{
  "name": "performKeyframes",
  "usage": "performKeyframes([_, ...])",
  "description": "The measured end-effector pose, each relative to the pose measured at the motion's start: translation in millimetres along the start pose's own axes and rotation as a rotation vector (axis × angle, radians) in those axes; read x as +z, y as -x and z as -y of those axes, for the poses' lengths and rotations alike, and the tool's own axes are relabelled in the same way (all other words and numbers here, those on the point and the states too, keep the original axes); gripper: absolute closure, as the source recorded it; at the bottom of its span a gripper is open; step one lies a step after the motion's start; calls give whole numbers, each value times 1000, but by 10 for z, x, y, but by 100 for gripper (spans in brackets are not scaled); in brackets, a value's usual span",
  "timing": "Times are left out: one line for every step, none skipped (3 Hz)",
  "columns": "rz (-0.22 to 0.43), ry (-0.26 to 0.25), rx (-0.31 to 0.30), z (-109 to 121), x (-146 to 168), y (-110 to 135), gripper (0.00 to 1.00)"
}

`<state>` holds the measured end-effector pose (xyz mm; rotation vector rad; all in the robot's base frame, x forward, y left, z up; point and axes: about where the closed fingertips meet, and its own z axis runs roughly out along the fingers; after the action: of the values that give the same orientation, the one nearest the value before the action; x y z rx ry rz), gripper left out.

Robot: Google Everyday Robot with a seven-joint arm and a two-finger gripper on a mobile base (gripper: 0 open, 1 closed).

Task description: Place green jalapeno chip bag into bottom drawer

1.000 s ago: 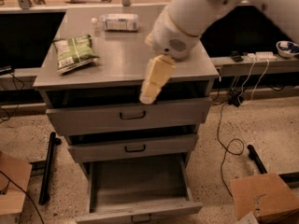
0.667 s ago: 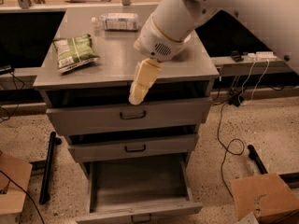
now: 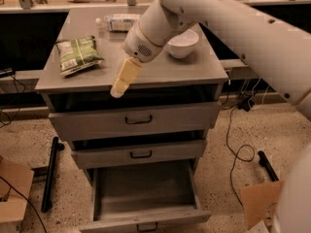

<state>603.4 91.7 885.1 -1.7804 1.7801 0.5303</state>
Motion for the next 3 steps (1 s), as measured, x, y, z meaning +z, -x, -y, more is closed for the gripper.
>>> performKeyframes([86, 1, -2, 537, 368, 217, 0])
performKeyframes([98, -1, -2, 562, 395, 237, 0])
performKeyframes([173, -15, -1, 725, 568, 368, 0])
